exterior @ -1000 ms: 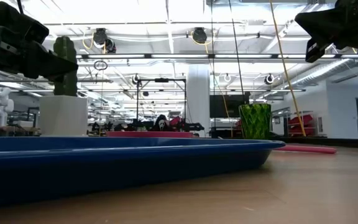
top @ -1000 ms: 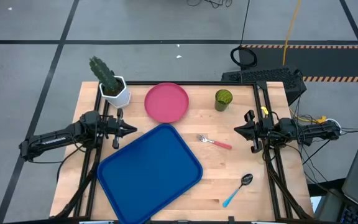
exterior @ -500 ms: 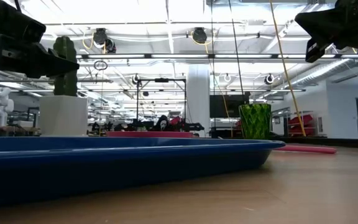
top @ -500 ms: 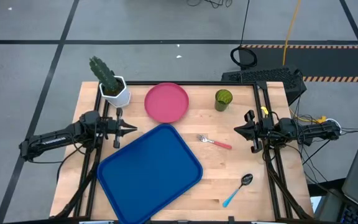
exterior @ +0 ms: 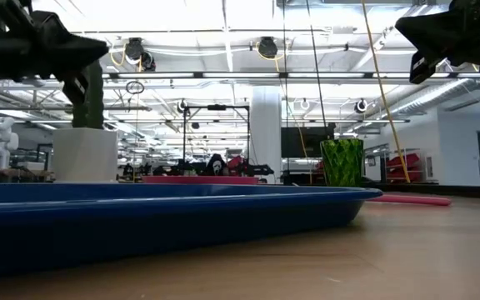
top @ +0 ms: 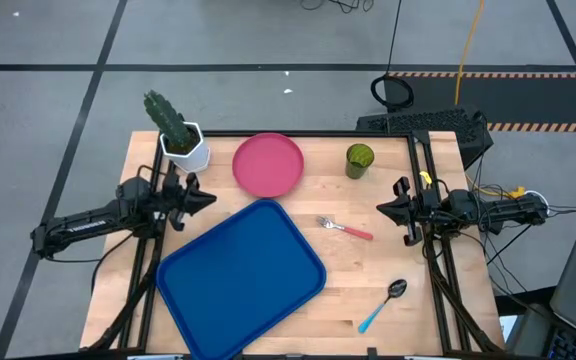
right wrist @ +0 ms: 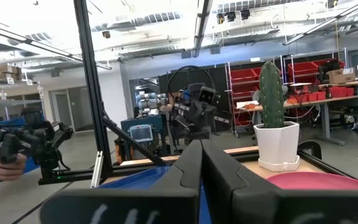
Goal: Pick and place plate/cup/fork/spoon on tray
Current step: Put the pink plate on the center of the blue serving tray
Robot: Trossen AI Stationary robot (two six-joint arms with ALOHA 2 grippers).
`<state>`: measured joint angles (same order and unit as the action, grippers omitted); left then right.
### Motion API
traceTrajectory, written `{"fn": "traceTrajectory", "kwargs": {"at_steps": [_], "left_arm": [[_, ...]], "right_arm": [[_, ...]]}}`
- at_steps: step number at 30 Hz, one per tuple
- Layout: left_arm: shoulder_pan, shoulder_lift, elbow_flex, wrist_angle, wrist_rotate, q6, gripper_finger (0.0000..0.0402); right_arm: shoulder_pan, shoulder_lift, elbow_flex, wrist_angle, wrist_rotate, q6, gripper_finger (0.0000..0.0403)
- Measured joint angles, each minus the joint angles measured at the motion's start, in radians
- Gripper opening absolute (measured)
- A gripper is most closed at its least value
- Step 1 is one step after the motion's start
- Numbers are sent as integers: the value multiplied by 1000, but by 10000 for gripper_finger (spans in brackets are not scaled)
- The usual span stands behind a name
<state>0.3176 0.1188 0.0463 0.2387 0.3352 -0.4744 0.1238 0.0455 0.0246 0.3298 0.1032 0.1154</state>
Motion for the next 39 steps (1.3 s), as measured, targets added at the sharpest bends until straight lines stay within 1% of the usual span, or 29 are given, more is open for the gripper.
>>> {"fn": "traceTrajectory", "kwargs": {"at_steps": [5, 7, 9, 11, 13, 14, 16, 17, 19, 22, 25, 29, 33, 37, 39], "left_arm": [[0, 0, 0, 23, -5, -41, 33], [2, 1, 1, 56, -37, -15, 33], [10, 6, 33, 63, -92, 4, 33], [15, 27, 102, 7, -94, 35, 33], [14, 69, 203, -153, -96, 117, 33], [13, 105, 263, -254, -112, 168, 33], [5, 201, 382, -462, -180, 286, 33], [-1, 260, 438, -541, -217, 344, 33], [-12, 380, 529, -629, -267, 455, 33], [-32, 553, 626, -639, -274, 625, 33], [-57, 710, 703, -628, -251, 725, 33], [-78, 896, 789, -652, -272, 797, 33], [-78, 1062, 884, -784, -365, 874, 33], [-80, 1175, 974, -874, -380, 869, 33], [-87, 1230, 1008, -939, -386, 894, 33]], "right_arm": [[0, 0, 0, 0, 0, 0, 0], [0, 0, 0, 0, 0, 0, 0], [0, 0, 0, 0, 0, 0, 0], [0, 0, 0, 0, 0, 0, 0], [0, 0, 0, 0, 0, -4, 0], [0, 0, 0, 1, 0, -25, 0], [0, 0, 0, 2, 1, -89, 0], [0, 0, 0, 2, 0, -116, 0], [0, 0, 0, 3, 1, -136, 0], [0, 0, 0, 25, 1, -162, 0], [0, 0, 0, 47, 1, -202, 0], [0, 0, 0, 48, 1, -210, 0], [0, 0, 0, 47, 1, -208, 0], [0, 0, 0, 46, 1, -207, 0], [0, 0, 0, 36, 1, -199, 0]]}}
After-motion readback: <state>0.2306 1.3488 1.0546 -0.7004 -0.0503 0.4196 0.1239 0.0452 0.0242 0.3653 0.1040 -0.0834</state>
